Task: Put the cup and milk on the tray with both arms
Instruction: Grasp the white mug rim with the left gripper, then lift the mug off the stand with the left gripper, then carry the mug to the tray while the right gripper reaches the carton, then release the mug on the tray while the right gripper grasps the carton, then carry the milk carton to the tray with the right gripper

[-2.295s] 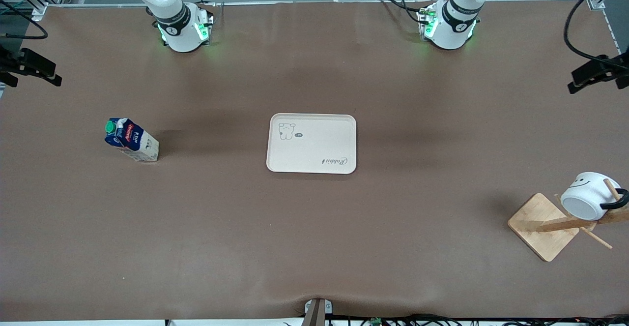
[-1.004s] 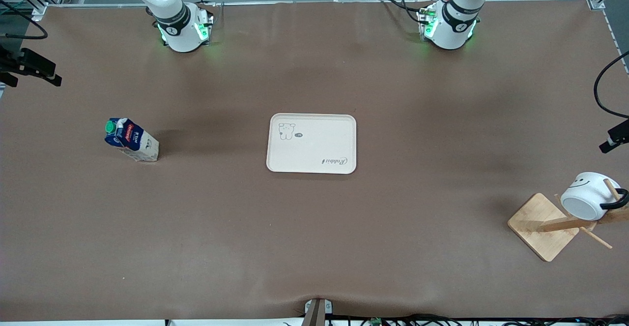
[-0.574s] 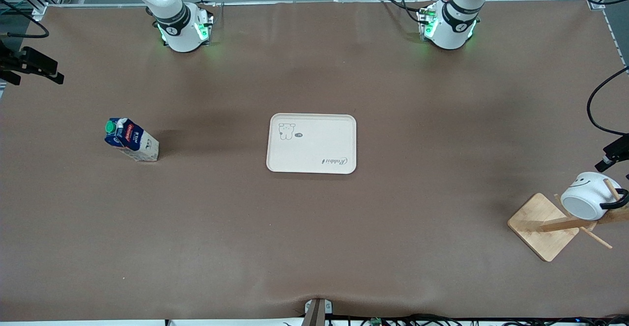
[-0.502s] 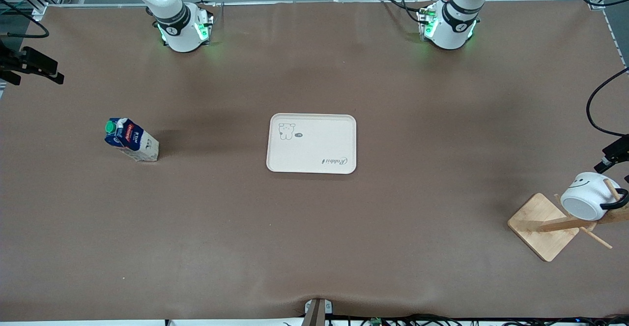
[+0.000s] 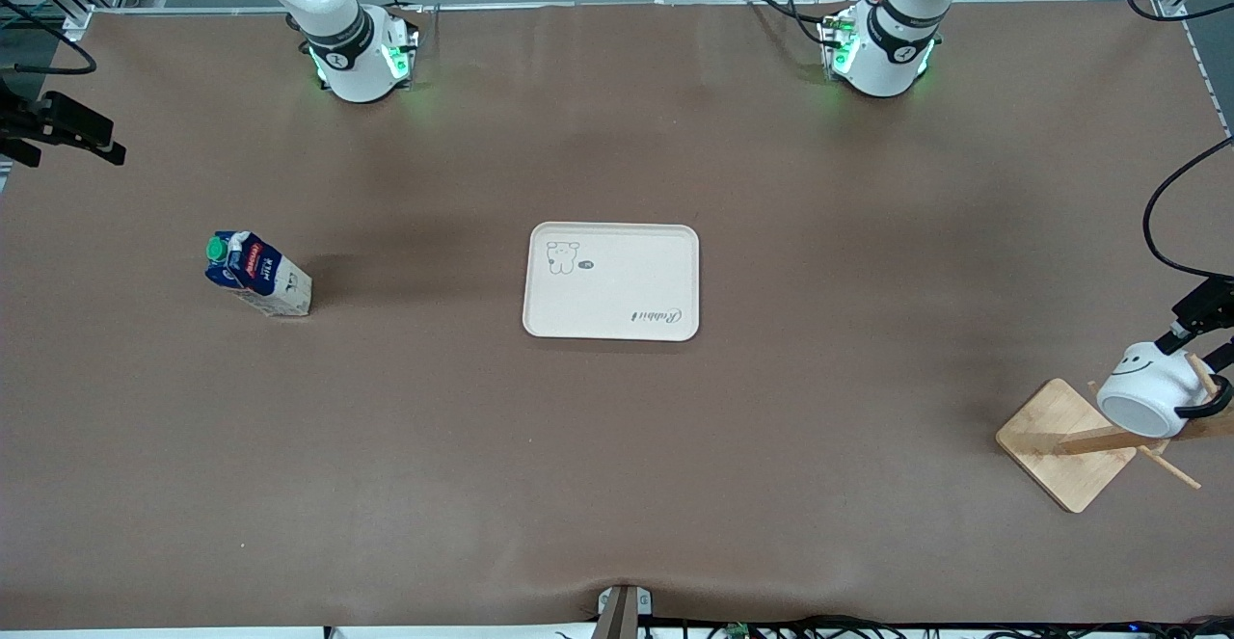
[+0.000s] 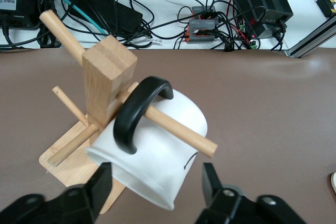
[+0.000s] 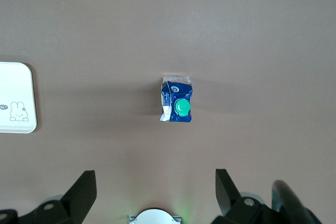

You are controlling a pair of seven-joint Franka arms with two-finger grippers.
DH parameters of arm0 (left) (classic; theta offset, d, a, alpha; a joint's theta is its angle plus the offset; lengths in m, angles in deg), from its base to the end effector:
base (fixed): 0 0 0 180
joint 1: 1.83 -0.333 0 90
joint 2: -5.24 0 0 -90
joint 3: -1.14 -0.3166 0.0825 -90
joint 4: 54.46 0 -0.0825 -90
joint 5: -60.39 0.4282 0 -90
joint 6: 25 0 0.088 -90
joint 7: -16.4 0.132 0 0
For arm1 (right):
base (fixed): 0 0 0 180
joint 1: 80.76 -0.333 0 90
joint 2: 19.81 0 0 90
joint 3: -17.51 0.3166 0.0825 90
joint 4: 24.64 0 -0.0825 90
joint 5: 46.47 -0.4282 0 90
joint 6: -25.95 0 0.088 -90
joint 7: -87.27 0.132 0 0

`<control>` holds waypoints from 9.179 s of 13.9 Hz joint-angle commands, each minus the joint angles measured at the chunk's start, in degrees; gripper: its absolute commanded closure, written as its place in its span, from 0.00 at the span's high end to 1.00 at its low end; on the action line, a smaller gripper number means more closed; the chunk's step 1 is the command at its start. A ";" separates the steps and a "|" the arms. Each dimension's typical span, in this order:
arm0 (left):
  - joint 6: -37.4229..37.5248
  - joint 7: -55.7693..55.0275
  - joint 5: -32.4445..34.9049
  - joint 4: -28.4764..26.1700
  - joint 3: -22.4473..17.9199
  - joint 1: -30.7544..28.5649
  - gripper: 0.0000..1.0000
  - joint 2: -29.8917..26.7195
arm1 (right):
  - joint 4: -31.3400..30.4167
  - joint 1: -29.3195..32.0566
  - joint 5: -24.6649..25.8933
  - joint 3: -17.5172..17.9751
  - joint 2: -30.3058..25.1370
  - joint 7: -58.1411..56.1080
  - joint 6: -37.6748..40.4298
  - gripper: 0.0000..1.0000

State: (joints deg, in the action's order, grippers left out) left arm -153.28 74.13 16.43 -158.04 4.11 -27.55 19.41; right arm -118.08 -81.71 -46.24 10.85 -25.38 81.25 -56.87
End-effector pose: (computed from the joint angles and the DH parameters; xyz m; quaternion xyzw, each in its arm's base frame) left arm 0.6506 0.2378 0.3925 0.9403 -0.0812 0.2708 0.1896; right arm 0.5494 -0.0584 0.6149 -0.9990 -0.0031 0.0438 0.0081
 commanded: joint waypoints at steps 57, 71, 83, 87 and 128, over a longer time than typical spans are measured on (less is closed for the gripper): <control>13.32 -140.07 43.60 14.98 27.01 41.00 0.00 22.39 | -14.36 3.42 -10.43 0.42 12.62 5.85 -11.35 1.00; 7.78 -139.91 45.89 15.07 21.90 46.64 0.98 28.63 | -24.16 0.52 2.67 0.60 10.85 5.50 -23.71 1.00; 20.68 -123.68 52.84 24.74 22.25 33.74 1.00 17.75 | -25.92 -0.36 8.29 0.60 11.38 1.01 -27.84 1.00; 28.42 -109.19 52.75 24.74 22.25 27.23 1.00 12.30 | -29.60 0.16 8.38 0.51 11.29 1.01 -31.96 1.00; 41.71 -65.82 46.42 11.03 2.39 25.72 1.00 -19.79 | 19.52 -38.50 -15.35 1.12 42.67 33.71 -7.45 0.00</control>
State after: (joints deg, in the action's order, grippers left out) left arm -110.76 7.33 63.69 -145.98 6.92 -1.89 0.67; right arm -100.61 -119.26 -60.81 12.70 16.13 113.77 -64.95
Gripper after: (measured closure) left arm 0.000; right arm 0.498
